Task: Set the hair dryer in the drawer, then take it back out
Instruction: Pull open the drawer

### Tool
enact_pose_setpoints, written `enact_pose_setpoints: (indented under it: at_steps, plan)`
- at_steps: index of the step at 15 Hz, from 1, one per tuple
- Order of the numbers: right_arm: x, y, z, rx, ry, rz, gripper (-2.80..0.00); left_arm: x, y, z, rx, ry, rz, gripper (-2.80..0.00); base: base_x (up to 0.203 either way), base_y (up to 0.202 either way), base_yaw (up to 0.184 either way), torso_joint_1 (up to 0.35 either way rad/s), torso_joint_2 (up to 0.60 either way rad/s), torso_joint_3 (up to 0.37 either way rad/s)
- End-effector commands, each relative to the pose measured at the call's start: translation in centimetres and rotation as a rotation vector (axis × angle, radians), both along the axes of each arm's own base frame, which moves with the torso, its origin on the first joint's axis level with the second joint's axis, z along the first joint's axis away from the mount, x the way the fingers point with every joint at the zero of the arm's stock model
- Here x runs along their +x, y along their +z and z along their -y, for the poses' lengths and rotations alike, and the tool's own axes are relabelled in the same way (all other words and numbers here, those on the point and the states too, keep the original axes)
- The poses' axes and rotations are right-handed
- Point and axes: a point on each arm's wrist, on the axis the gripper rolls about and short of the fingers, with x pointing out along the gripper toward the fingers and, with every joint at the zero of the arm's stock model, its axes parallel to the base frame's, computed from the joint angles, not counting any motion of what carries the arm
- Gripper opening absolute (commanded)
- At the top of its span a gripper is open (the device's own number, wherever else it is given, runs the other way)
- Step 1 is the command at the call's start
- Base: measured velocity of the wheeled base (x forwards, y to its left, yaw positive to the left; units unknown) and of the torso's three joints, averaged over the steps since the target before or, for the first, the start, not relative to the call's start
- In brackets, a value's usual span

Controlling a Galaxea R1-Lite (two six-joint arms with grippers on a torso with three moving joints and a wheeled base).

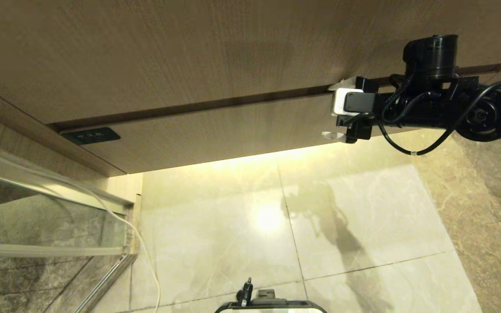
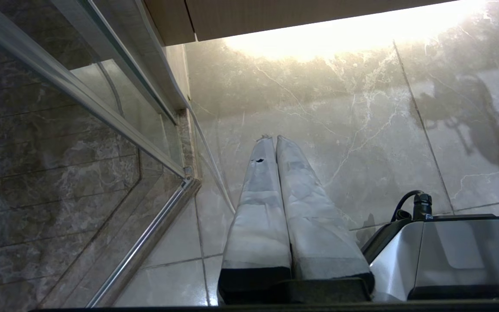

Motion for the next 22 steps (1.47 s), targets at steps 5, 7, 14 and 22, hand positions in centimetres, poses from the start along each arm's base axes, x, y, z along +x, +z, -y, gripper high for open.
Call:
enact_pose_setpoints:
  at_steps: [5,7,14,22]
  plan:
    - [0.7,-0.7,0.1,-0.011,-0.010,-0.009,0.00,0.0,0.0,0.0,-0.001,0.000,-0.001,-2.80,0.000,0.000,0.000,0.000,0.00,0.000]
    - [1.0,-0.8,0.2,-0.015,-0.014,-0.009,0.00,0.0,0.0,0.0,-0.001,0.000,-0.001,-2.80,0.000,0.000,0.000,0.000,0.00,0.000]
    - [1.8,-1.8,-0.1,-0.037,-0.006,-0.033,0.00,0.0,0.0,0.0,0.000,0.000,0.000,-2.80,0.000,0.000,0.000,0.000,0.00,0.000]
    - [1.4,-2.2,0.1,-0.049,-0.010,-0.079,0.00,0.0,0.0,0.0,-0.001,0.000,-0.001,-2.80,0.000,0.000,0.000,0.000,0.00,0.000]
